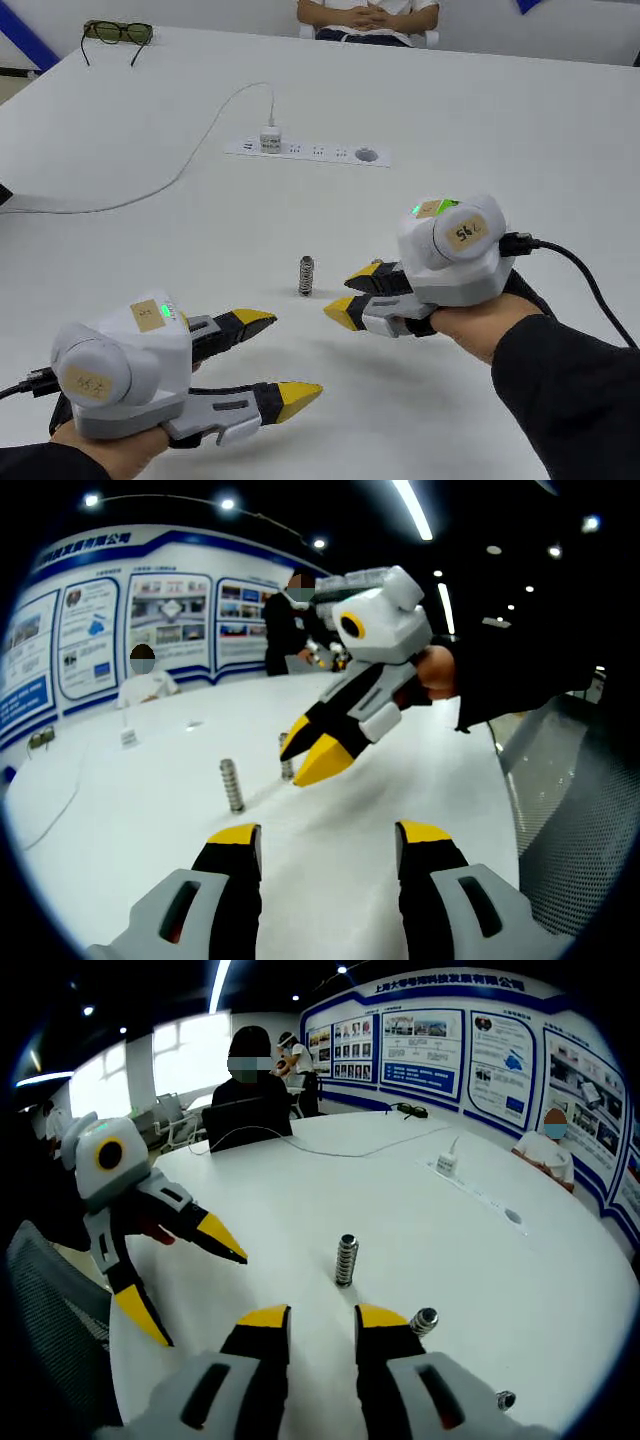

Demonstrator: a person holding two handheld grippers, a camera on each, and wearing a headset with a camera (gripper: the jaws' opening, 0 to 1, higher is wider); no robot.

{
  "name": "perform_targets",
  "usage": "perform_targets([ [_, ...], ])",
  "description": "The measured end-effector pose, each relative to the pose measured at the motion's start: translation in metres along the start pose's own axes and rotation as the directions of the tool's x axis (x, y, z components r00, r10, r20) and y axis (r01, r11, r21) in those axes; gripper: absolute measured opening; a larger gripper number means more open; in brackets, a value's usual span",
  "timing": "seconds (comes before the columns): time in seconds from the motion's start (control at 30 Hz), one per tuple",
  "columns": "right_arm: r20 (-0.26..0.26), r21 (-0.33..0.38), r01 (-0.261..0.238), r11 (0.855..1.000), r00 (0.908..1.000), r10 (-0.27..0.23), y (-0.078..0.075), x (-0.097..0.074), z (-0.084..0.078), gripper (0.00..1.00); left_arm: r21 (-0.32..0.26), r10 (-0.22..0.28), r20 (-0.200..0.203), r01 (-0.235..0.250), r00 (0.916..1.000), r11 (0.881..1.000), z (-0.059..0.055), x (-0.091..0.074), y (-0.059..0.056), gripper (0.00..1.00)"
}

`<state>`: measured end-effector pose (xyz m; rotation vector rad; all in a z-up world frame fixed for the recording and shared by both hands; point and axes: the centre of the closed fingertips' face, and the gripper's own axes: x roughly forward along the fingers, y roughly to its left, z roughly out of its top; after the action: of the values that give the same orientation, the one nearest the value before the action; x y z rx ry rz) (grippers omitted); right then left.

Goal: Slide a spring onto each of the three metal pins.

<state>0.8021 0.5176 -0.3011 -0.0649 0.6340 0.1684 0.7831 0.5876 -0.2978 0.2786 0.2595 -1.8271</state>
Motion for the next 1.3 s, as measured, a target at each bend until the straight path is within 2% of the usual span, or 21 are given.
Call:
perform_targets([
  [0.53, 0.002, 0.026, 0.016, 1.0, 0.9999, -0.017, 0.003, -0.018, -0.02, 0.28, -0.003, 0.008, 0.001, -0.008, 1.0, 1.0, 0.001, -0.002, 0.0, 0.58],
  [0.83, 0.007, 0.043, 0.032, 0.999, 0.9995, -0.032, -0.001, -0.03, -0.031, 0.29, -0.002, 0.011, -0.002, -0.011, 0.9999, 1.0, 0.0, -0.001, -0.001, 0.59],
  [1.3, 0.026, 0.034, 0.044, 0.998, 0.9987, -0.045, -0.007, -0.045, -0.032, 0.3, -0.003, 0.032, -0.002, -0.032, 0.9995, 0.999, 0.003, -0.003, 0.002, 0.61],
])
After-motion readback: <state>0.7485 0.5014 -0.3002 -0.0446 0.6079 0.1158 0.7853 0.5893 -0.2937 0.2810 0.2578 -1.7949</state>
